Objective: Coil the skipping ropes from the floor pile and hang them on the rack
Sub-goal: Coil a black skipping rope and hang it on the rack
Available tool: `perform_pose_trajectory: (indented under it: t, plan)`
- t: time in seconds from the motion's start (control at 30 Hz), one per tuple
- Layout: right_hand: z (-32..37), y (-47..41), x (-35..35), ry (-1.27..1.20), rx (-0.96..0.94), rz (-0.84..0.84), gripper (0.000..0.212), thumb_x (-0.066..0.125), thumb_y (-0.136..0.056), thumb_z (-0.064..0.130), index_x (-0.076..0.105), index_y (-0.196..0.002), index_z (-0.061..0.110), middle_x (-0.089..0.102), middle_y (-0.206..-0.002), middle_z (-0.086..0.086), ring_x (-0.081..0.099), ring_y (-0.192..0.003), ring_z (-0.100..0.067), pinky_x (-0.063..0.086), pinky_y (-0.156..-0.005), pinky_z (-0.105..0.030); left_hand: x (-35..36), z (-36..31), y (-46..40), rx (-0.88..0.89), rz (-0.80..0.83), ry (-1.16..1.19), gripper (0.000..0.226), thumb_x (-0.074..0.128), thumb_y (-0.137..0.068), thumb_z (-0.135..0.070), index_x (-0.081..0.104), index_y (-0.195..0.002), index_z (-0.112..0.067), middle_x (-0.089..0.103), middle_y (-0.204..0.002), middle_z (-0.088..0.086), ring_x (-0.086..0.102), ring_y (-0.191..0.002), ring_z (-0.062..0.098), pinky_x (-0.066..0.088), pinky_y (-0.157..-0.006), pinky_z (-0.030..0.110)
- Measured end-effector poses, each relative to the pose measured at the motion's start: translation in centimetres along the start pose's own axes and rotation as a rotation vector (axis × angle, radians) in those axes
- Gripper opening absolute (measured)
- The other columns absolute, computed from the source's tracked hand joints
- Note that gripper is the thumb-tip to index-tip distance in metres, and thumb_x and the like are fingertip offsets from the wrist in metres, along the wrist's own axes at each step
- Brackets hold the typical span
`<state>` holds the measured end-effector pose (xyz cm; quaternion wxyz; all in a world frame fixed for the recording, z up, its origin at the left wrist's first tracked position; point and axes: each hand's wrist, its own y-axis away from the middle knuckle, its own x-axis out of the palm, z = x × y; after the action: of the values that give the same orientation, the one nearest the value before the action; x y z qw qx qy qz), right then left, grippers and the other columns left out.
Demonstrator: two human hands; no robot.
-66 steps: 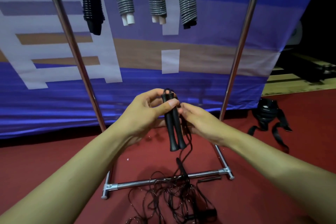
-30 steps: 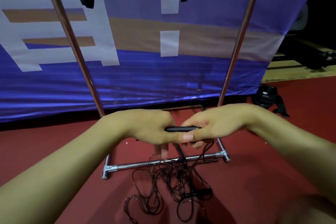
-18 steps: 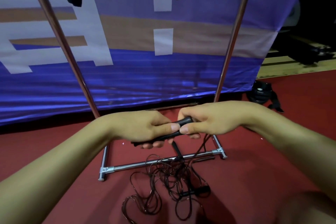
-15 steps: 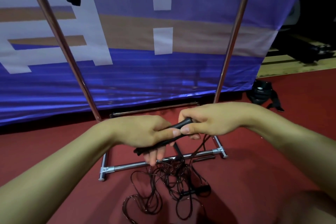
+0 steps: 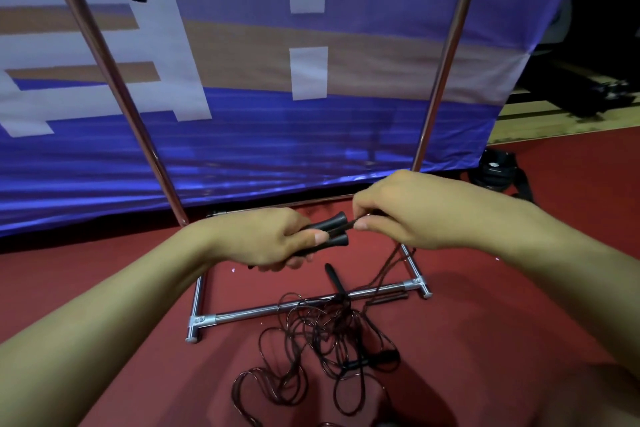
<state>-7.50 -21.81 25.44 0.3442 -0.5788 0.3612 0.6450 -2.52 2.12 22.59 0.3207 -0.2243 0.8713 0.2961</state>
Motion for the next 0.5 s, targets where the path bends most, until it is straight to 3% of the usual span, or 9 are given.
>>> perform_pose_trajectory:
  t: [0.13, 0.2, 0.3, 0.4, 0.5]
  plan:
    - [0.3, -0.1, -0.3, 0.061, -0.095, -0.054, 0.027, 0.04, -0.1, 0.052, 0.059, -0.096, 0.034, 0.061, -0.093, 0.014, 0.059, -0.092, -0.011, 0.051, -0.081, -0.039, 0.4, -0.5, 0.2, 0.029, 0.095, -0.086, 0.045, 0.043, -0.108, -0.046, 0.06, -0.093, -0.006, 0.06, -0.065, -0.006, 0.052, -0.055, 0.015, 0.047, -0.059, 0.032]
    - [-0.6, 0.0, -0.3, -0.101, -0.124, -0.028, 0.021, 0.047, -0.101, 0.048, 0.059, -0.095, 0.033, 0.062, -0.093, 0.016, 0.06, -0.091, -0.006, 0.051, -0.083, -0.038, 0.5, -1.0, 0.5, 0.069, 0.114, -0.083, 0.042, 0.045, -0.108, -0.044, 0.058, -0.09, -0.008, 0.058, -0.065, -0.007, 0.051, -0.055, 0.013, 0.045, -0.059, 0.025]
    - [-1.4, -0.2, 0.3, -0.442, -0.138, -0.026, 0.011, 0.055, -0.104, 0.035, 0.06, -0.099, 0.028, 0.066, -0.095, 0.009, 0.064, -0.091, -0.012, 0.051, -0.084, -0.033, 0.7, -1.9, 1.2, 0.155, 0.113, -0.028, 0.036, 0.046, -0.108, -0.039, 0.057, -0.087, -0.012, 0.056, -0.062, -0.008, 0.047, -0.052, 0.009, 0.042, -0.057, 0.019]
    - [-0.9, -0.8, 1.9, -0.568, -0.094, -0.097, 0.044, 0.041, -0.106, 0.05, 0.066, -0.093, 0.016, 0.063, -0.082, 0.002, 0.057, -0.075, -0.011, 0.047, -0.075, -0.031, 0.6, -2.2, 1.7, 0.253, 0.042, 0.097, 0.036, 0.046, -0.109, -0.035, 0.061, -0.09, -0.008, 0.054, -0.061, -0.004, 0.044, -0.051, 0.011, 0.041, -0.054, 0.02]
    - [0.6, -1.4, 4.0, -0.672, 0.055, -0.121, 0.061, 0.024, -0.102, 0.069, 0.066, -0.083, 0.028, 0.055, -0.07, 0.007, 0.048, -0.065, -0.008, 0.042, -0.067, -0.036, 0.1, -1.8, 2.3, 0.284, -0.08, 0.212, 0.035, 0.046, -0.108, -0.034, 0.062, -0.092, -0.007, 0.051, -0.062, 0.001, 0.042, -0.053, 0.016, 0.038, -0.051, 0.021]
